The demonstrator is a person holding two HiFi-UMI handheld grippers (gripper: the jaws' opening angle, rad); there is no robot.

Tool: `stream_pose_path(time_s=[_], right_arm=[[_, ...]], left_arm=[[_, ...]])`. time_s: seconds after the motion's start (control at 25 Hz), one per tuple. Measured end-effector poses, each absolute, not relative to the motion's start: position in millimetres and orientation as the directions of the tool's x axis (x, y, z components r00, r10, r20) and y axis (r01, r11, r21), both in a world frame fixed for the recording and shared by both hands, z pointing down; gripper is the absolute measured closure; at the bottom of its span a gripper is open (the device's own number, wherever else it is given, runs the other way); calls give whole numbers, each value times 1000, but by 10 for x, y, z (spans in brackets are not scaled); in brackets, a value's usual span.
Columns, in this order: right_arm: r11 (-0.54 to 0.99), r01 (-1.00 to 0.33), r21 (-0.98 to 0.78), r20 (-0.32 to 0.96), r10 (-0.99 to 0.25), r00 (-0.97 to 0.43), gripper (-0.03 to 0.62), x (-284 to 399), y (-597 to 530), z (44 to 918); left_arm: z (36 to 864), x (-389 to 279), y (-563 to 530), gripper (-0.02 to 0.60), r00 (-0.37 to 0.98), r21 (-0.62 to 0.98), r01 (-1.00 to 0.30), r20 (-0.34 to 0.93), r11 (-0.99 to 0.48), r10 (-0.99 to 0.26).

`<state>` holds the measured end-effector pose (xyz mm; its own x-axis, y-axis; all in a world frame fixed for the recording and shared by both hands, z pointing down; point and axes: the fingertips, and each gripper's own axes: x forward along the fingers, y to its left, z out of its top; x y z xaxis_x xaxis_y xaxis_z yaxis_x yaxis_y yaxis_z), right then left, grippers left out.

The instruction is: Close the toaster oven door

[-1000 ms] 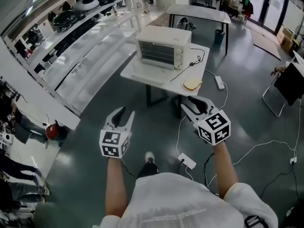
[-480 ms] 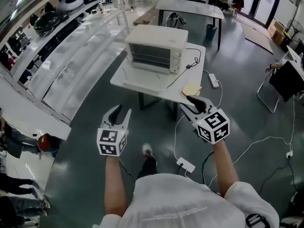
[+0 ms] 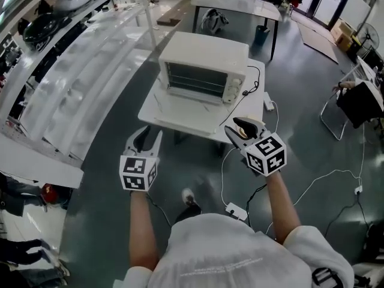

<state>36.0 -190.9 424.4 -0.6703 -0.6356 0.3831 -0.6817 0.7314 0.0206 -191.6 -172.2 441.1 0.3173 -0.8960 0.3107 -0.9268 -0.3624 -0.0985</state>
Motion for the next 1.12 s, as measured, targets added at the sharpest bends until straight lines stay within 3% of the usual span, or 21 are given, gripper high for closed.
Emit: stream_pose_path(time_s=[0.64,1.12], right_arm=[[578,-807,-119,594,-609,-525,439,330,-2534,5950],[593,-770,-235,717,-428,-550,393,211,-2506,7020]], left_arm=[[5506,-2014,-2408,437,416,41,-892,462,-450,-783],[6236,-1923,-2343,437,401,124,-902,593,-413,-698]])
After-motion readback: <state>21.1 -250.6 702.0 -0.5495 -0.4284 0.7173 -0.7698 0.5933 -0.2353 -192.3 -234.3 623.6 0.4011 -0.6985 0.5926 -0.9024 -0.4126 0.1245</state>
